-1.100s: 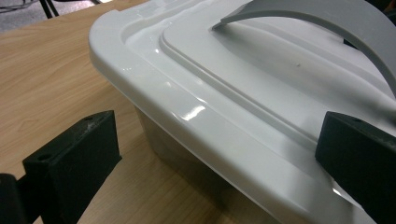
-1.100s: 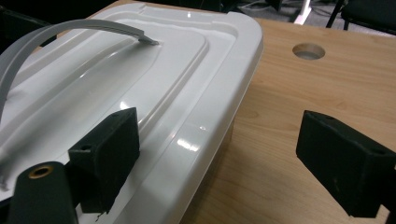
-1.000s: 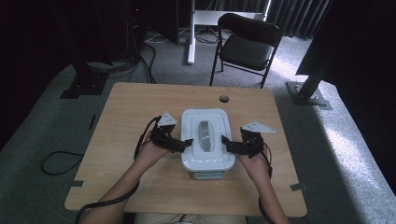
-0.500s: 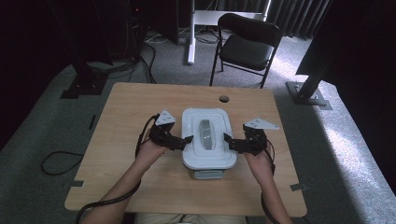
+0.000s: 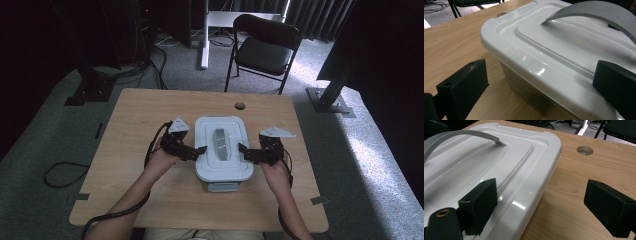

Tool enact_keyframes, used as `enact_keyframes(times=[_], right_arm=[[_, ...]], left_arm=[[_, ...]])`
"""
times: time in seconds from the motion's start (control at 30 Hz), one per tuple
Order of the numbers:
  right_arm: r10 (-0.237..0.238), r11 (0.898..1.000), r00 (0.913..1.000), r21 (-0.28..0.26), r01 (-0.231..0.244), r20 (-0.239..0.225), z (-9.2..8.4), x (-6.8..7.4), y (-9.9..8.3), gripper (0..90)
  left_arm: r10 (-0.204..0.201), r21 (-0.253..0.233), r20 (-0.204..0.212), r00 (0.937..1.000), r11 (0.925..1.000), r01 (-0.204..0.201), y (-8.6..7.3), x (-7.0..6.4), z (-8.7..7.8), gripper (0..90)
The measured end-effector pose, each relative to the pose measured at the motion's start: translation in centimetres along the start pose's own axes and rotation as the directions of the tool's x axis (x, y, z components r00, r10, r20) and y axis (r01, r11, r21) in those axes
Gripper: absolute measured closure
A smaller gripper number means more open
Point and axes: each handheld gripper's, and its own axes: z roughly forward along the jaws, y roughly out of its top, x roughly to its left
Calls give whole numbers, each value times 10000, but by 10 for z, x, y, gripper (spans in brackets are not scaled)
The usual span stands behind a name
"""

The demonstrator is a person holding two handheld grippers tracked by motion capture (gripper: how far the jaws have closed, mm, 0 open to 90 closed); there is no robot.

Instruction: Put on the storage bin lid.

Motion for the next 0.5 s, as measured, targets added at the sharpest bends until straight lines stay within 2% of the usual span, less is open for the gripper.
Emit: enact_keyframes(times=[0.03,0.07,0.1,0.2,0.23,0.33,0.4,0.5], right_arm=[[0,10000,10000,0,0,0,0,0,0,113],[-115,9999,9999,18,115,116,0,2,-1,114],[-421,9990,9989,-150,424,207,2,6,-6,114],[40,9993,9999,-367,-45,-140,4,2,-11,115],[21,9988,10000,-484,-25,-75,3,4,-13,115],[-69,9994,10000,-347,71,59,3,5,-10,114],[-54,9995,9999,-317,58,116,2,5,-10,114],[74,9996,10000,-261,-72,60,2,5,-10,114]], left_arm=[[0,0,0,10000,10000,0,0,0,0,6],[210,308,-215,9995,9993,-203,-2,0,1,6],[185,394,-220,9996,9991,-176,-4,0,2,7],[114,384,-126,9999,9992,-110,-5,-2,3,8],[142,468,-56,9999,9988,-139,-4,-1,3,8],[268,439,-89,9996,9987,-264,-3,-2,3,8],[119,432,-52,9999,9990,-117,-3,-2,3,8],[167,466,-125,9998,9988,-161,-2,-4,2,8]])
